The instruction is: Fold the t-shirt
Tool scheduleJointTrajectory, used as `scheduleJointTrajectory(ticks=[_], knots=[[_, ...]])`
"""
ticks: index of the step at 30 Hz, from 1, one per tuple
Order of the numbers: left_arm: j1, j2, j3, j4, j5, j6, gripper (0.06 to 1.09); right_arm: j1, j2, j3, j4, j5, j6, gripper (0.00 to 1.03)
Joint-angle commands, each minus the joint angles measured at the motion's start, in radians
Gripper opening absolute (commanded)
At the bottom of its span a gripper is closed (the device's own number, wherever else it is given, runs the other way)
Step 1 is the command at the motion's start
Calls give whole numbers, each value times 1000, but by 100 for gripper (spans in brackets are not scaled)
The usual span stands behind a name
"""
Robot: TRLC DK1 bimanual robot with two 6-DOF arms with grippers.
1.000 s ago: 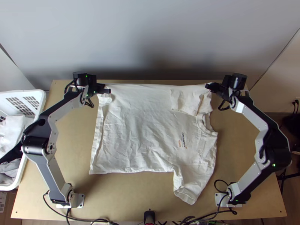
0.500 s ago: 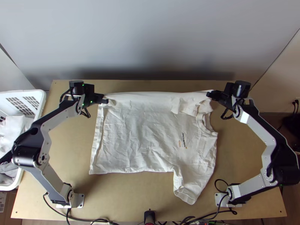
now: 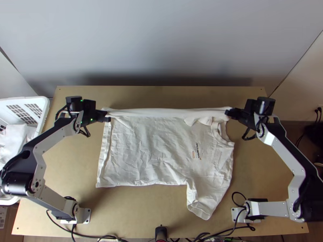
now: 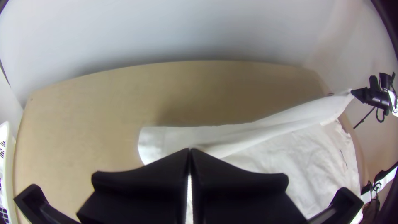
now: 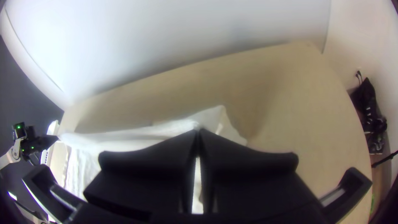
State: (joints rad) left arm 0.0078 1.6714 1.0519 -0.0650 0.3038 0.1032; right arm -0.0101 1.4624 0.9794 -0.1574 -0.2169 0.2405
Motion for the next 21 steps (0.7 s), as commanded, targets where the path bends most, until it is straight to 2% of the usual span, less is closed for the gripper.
scheduleJointTrajectory(ticks=[1,6,13,21], knots=[[21,-79,-82,-39,18,47,9,-27,-99,-84,-82,-2,-15,3],[18,-104,-119,-85,20,90,9,-34,-152,-125,-116,-13,-18,3],[0,-110,-185,-90,24,78,9,-30,-211,-150,-159,-19,-3,3],[-32,-78,-207,-90,23,78,9,42,-211,-202,-157,-19,26,3]])
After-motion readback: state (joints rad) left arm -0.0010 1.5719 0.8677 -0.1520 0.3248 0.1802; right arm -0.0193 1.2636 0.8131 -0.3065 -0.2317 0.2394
